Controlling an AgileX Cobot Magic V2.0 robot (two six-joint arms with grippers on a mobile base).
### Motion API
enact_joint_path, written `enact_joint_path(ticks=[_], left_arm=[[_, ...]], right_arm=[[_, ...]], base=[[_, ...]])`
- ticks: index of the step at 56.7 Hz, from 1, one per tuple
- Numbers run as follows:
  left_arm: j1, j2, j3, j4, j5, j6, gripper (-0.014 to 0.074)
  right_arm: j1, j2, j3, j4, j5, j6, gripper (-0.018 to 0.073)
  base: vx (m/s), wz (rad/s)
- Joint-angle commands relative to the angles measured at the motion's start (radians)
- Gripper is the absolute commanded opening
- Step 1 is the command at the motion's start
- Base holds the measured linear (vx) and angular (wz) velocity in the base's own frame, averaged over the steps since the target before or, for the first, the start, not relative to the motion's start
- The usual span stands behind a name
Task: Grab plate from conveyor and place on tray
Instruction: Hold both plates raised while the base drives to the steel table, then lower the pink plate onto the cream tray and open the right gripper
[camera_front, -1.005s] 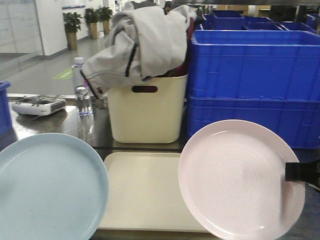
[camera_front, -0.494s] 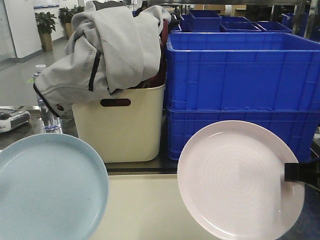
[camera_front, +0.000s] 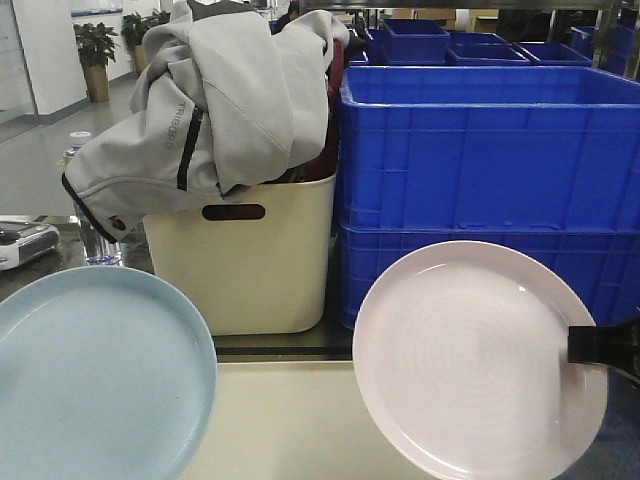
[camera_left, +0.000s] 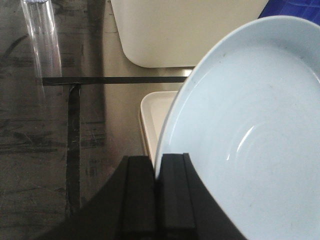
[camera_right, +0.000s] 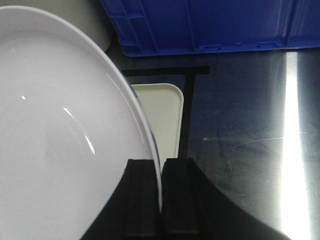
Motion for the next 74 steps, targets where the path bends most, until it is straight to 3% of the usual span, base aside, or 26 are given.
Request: enact_joint_path(ticks=[1, 34, 48, 57, 62, 74], left_arm=[[-0.004, -0.011, -0.030, -0.033, -0.072, -0.008, -0.0006], [-0.004, -0.011, -0.030, -0.033, -0.073, -0.008, -0.0006], [-0.004, -0.011, -0.030, -0.058, -0.073, -0.008, -0.0006], [-0.004, -0.011, -0.030, -0.078, -0.072, -0.008, -0.0006], [-0.004, -0.011, -0.030, -0.078, -0.072, -0.008, -0.0006], [-0.004, -0.011, -0.030, -0.078, -0.072, -0.008, -0.0006]], right_arm=[[-0.004, -0.018, -0.028, 0.017, -0.075, -0.006, -0.0009], [-0.004, -0.018, -0.028, 0.024, -0.106, -0.006, -0.0009], [-0.004, 0.022, -0.028, 0.106, -0.056, -0.017, -0.0009], [-0.003, 0.124, -0.028, 0.234, -0.031, -0.113, -0.0009], [0.032, 0.192, -0.029, 0.291, -0.041, -0.135, -0.0009], [0.183, 0.364, -0.029, 0.294, -0.135, -0.132, -0.0009]], base=[[0.00, 0.00], [0.00, 0.00], [0.00, 0.00], [0.00, 0.00], [0.00, 0.00], [0.00, 0.00]])
